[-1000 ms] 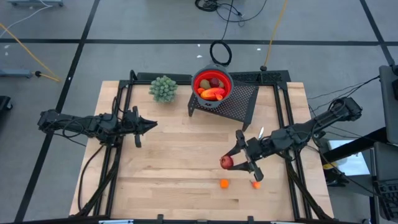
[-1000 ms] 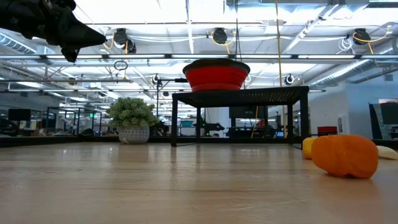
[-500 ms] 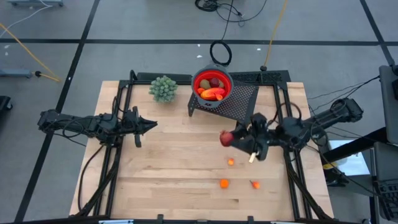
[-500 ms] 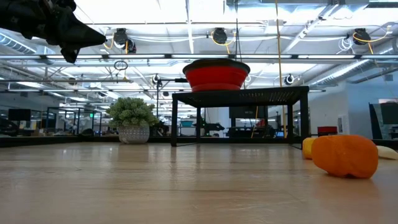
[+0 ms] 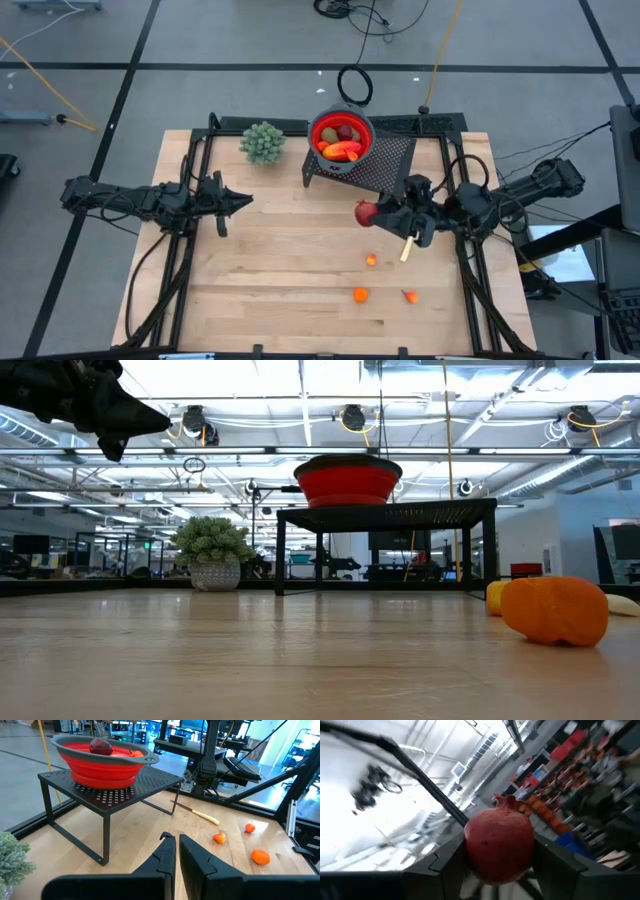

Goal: Pick & Place Fruit
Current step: Put the pomegranate into the red strainer bowl

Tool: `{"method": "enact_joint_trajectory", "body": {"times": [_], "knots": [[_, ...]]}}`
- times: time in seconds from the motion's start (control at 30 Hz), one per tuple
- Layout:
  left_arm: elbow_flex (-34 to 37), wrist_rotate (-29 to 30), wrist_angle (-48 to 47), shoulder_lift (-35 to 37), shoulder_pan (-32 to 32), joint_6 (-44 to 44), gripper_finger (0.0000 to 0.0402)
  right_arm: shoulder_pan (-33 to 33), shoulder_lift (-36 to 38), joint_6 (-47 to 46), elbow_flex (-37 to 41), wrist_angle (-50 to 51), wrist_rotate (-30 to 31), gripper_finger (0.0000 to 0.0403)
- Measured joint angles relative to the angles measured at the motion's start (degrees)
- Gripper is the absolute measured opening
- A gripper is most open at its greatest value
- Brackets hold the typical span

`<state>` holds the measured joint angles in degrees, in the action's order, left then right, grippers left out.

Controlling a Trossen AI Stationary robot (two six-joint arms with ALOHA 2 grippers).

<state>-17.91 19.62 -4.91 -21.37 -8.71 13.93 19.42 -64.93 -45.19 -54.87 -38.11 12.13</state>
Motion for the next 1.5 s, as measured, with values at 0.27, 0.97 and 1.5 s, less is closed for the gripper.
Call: {"method": "enact_joint_trajectory", "body": {"times": [0.27,0.97,1.5], "knots": [[0.0,0.0,0.0,0.0,0.0,0.0,0.0021,-2.5,0.4,23.2,0.0,9.7,10.2,0.0194],[0.0,0.0,0.0,0.0,0.0,-0.7,0.0021,-30.0,1.0,46.3,0.0,28.3,18.3,0.0196],[0.0,0.1,0.0,0.0,0.0,-0.7,0.0021,-42.7,-3.1,41.4,0.0,31.0,5.5,0.0196]]}}
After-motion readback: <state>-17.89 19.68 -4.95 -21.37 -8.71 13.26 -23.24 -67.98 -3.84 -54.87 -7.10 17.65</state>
